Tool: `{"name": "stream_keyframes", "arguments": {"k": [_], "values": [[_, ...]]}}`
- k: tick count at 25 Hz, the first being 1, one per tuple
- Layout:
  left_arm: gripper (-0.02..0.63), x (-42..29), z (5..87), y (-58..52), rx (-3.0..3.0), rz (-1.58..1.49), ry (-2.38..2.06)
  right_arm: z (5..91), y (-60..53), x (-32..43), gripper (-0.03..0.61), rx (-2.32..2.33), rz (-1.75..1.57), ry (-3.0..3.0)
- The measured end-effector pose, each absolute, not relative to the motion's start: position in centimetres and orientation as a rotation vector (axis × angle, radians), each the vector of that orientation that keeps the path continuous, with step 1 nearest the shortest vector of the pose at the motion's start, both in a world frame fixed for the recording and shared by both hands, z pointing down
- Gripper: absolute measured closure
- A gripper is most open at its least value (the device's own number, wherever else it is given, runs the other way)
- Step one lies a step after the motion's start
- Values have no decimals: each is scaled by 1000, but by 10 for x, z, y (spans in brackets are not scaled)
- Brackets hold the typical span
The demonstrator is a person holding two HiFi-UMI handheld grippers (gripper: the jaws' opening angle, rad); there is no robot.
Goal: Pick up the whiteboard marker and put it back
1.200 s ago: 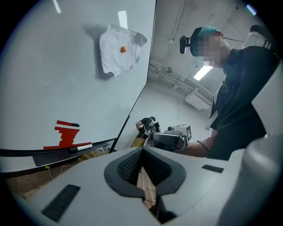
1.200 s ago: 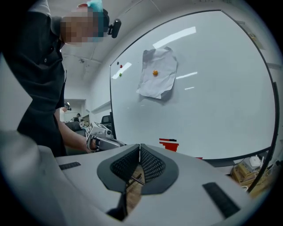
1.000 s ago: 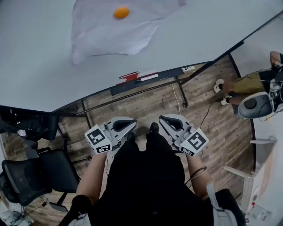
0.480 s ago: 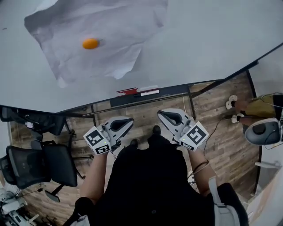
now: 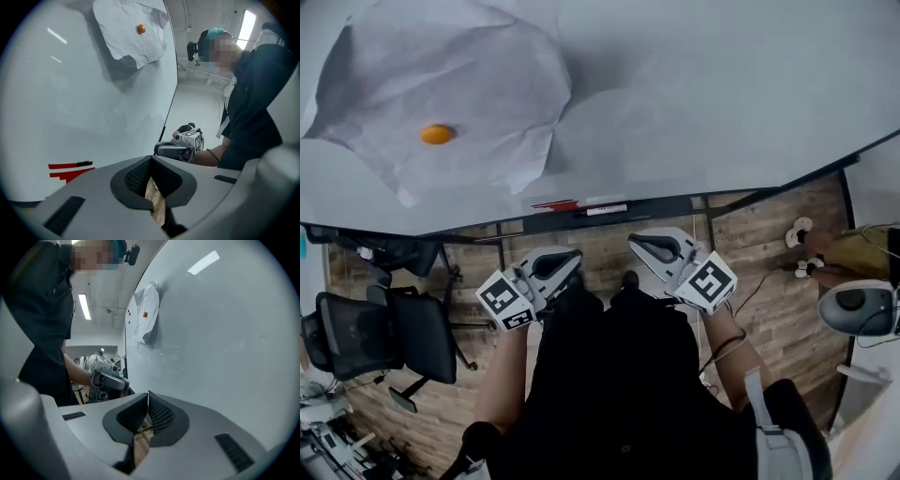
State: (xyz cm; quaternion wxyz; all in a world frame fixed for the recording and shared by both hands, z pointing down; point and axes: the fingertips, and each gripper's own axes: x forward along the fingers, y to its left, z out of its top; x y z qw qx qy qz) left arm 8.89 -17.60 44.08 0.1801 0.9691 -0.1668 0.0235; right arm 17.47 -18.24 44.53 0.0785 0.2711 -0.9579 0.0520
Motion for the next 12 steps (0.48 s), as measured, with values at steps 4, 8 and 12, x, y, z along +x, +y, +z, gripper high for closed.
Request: {"name": "stream_keyframes", "arguments": {"k": [4,8,12], "values": [[601,86,448,-185,2724,84,-473,441,-194,175,557,843,109,-2839],[601,76,444,-202,2752,65,-479,438,-206,171,557,876,54,-2798],[601,66,447,-206,2755,63,-444,447,-212,161,557,823,42,-2721]]}}
